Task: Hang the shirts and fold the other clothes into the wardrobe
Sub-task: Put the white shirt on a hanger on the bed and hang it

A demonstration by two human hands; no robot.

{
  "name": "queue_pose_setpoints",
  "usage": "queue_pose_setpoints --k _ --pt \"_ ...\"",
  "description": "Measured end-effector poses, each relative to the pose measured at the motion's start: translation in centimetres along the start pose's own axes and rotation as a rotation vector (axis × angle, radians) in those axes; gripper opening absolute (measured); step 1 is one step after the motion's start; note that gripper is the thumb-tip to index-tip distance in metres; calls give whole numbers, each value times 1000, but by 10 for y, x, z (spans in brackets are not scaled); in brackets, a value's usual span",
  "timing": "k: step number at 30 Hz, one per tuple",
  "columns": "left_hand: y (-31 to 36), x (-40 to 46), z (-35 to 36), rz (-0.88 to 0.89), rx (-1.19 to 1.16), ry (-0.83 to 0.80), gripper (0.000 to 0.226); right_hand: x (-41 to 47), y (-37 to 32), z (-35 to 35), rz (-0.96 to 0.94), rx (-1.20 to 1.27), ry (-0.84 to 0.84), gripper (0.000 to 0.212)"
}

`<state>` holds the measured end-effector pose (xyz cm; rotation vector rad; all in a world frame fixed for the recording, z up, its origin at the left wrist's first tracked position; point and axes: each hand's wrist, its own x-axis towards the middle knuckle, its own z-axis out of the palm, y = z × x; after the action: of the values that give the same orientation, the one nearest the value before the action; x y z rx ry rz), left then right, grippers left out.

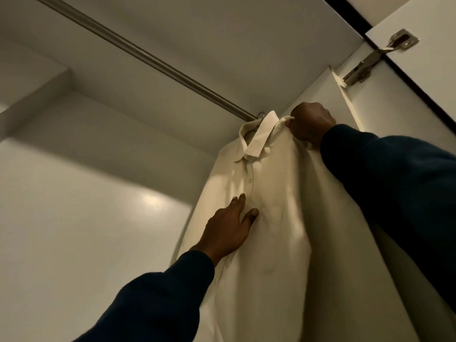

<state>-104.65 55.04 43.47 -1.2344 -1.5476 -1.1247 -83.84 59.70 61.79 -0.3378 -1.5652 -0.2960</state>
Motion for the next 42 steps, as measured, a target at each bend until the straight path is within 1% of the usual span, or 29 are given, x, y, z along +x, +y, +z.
queue_pose_setpoints --k 4,6,8,10,12,13,14,15,16,18,20,23,25,26,27,28,29,30,31,32,33,34,35,36,37,38,39,40,42 --pt "-5 -3 2 4 13 -20 67 2 -3 -7 -32 -45 -103 34" --pt "-8 -7 3 16 32 -31 66 -2 -4 -11 -82 -139 -145 38" --pt "-12 -12 4 36 58 -19 65 -9 -5 -15 -134 -241 -125 38" --pt "-12 -19 4 59 79 9 65 -20 0 -16 -139 -422 24 33" --pt "-10 -32 6 97 108 44 66 -38 -1 -15 -158 -734 278 27" --pt "-8 -39 6 126 119 67 67 -51 -3 -15 -180 -852 403 27" --pt "-8 -45 8 155 120 93 68 -63 -8 -14 -212 -892 483 28" --pt "-7 -51 10 176 107 114 69 -75 -17 -13 -273 -862 492 33" --pt "-8 -58 13 183 84 121 70 -87 -28 -8 -357 -829 422 41" --pt "-12 -71 19 182 57 85 71 -115 -49 8 -466 -803 156 61" --pt "-20 -88 29 174 37 65 75 -143 -60 28 -514 -889 -81 74" --pt "-36 -128 45 106 3 60 88 -192 -53 45 -435 -994 -322 80" --pt "-47 -169 59 54 -2 -16 83 -237 -43 49 -406 -930 -444 83" --pt "-56 -194 68 54 0 -98 78 -266 -38 50 -429 -881 -552 84" --pt "-66 -219 76 78 42 -156 73 -297 -32 53 -495 -812 -712 82" --pt "-77 -241 83 136 120 -158 70 -324 -26 53 -604 -740 -918 78" --pt "-87 -260 86 169 171 -139 67 -347 -22 51 -728 -670 -1142 69" --pt "-97 -273 88 183 198 -71 66 -362 -20 50 -817 -605 -1341 59" --pt "-105 -279 84 159 203 38 67 -370 -20 47 -855 -541 -1467 51" --pt "-112 -280 79 98 182 146 69 -371 -25 43 -849 -482 -1482 47" --pt "-117 -277 72 8 141 236 73 -371 -27 44 -822 -432 -1386 46" --pt "-121 -273 68 -87 109 303 75 -369 -30 44 -785 -415 -1213 47" --pt "-125 -270 72 -149 97 299 75 -365 -31 47 -775 -418 -995 49" --pt "-126 -272 74 -160 117 241 73 -360 -34 48 -774 -451 -802 53" --pt "-127 -277 83 -119 166 150 69 -357 -32 52 -761 -504 -693 58" --pt "-130 -285 95 -64 207 17 66 -355 -31 54 -711 -560 -709 63" --pt "-132 -299 104 9 216 -96 67 -358 -28 56 -655 -623 -810 69" --pt "-133 -313 110 90 233 -142 69 -363 -24 56 -623 -690 -945 75" --pt "-133 -340 104 191 222 -104 68 -381 -24 51 -630 -772 -1227 82"
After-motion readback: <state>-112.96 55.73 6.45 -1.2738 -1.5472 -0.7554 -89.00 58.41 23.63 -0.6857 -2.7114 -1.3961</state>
